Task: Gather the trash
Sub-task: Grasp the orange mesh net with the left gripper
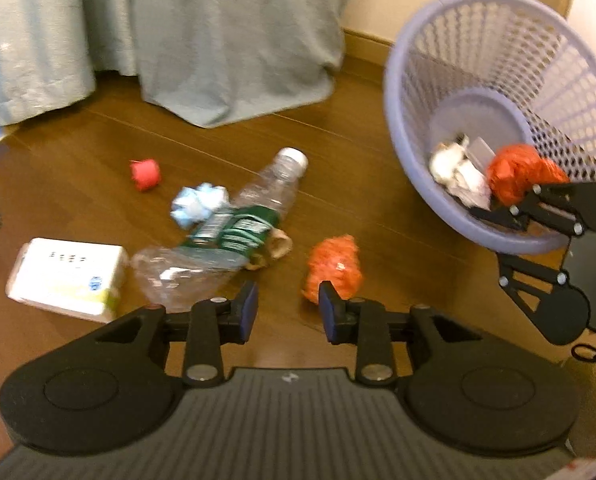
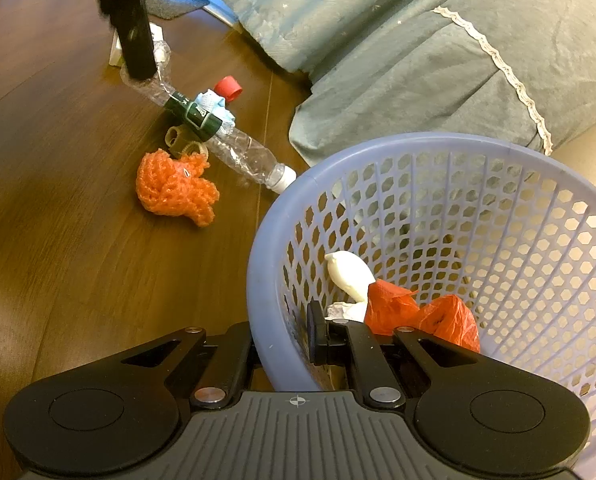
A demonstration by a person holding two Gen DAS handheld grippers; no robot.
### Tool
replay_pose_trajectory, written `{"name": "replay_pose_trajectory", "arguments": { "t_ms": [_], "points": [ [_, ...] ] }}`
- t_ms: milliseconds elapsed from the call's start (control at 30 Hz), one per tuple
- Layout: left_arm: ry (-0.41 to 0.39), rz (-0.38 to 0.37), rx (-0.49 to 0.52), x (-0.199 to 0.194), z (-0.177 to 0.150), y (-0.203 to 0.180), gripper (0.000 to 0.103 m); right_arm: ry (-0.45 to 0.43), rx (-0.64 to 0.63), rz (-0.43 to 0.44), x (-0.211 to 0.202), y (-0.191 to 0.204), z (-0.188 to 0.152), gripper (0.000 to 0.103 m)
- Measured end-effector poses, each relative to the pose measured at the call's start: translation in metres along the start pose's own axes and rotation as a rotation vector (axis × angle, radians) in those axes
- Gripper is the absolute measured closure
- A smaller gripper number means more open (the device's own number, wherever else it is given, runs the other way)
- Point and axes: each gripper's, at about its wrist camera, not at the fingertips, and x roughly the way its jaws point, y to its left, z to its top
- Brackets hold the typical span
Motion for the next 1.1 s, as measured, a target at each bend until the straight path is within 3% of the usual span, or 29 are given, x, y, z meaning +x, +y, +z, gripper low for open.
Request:
{"name": "replay_pose_trajectory", "arguments": {
  "t_ms": [267, 433, 733, 833, 933, 1100],
  "points": [
    [0.027, -0.017, 0.060, 0.031, 0.005, -0.016, 0.071, -0.006, 0.012, -0.003, -0.002, -0.002, -0.002, 0.098],
    [0.043, -0.023, 0.085, 0.049, 0.008, -0.022, 0.063, -0.007, 0.013, -0.005, -0.002, -0.003, -0.004, 0.098],
    [0.090, -0.031, 0.127, 0.082, 0.010, -0.028, 0.063, 0.004, 0.026, -0.017, 0.001, -0.008, -0.006, 0.098],
    [0.108, -0.036, 0.123, 0.088, 0.009, -0.028, 0.066, 0.006, 0.027, -0.018, 0.002, -0.007, -0.006, 0.098],
    [0.122, -0.042, 0.122, 0.088, 0.009, -0.028, 0.077, 0.006, 0.024, -0.016, 0.002, -0.008, -0.006, 0.098],
    [0.118, -0.040, 0.113, 0.072, 0.009, -0.024, 0.081, 0.007, 0.026, -0.017, 0.002, -0.007, -0.006, 0.098]
  ]
}}
